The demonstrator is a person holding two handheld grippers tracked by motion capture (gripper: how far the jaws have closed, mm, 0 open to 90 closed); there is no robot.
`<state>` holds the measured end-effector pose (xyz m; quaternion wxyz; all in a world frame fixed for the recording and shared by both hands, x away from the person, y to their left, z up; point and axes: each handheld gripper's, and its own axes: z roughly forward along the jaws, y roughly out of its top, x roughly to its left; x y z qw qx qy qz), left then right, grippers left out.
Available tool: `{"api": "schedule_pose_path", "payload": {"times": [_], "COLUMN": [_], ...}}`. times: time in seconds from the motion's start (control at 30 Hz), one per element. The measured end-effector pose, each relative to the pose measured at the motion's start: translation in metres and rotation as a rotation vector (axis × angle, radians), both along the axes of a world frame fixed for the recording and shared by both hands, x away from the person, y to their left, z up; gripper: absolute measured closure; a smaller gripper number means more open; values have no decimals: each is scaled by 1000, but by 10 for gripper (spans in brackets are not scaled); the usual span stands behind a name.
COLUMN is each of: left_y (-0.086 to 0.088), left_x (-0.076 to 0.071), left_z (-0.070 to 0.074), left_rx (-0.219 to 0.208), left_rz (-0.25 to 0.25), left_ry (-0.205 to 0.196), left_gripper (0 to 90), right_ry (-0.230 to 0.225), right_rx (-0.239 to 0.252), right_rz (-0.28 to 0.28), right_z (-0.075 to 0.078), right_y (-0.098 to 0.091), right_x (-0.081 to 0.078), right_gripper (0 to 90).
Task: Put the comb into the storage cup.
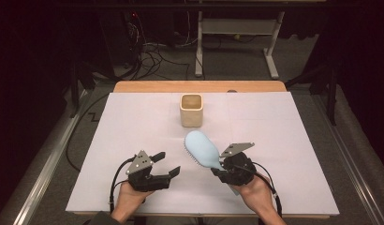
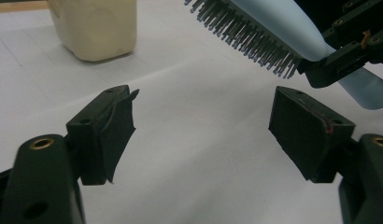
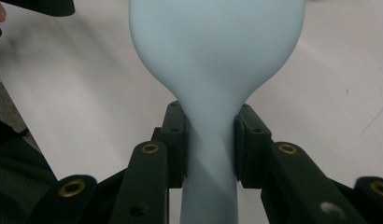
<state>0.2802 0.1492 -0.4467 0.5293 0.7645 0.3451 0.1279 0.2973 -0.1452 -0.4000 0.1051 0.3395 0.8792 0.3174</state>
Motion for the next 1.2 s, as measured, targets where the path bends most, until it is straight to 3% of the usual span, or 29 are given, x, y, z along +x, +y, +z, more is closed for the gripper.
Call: {"api": "schedule_pose_path", "payload": {"times": [0.97,1.2], "left_y": [-43,-54], "left_x": [10,13], "left_z": [4,6], "left_rx": [-1,-18], "left_rz": [-111,-123], "left_ry": [52,61], "left_gripper": [182,181], "right_ry": [-11,-14], "right_rx": [19,24], "right_rz": [11,16], "right_z": [-1,-1], "right_y": [3,4], "right_x": [0,-1], "right_gripper": [703,703]}}
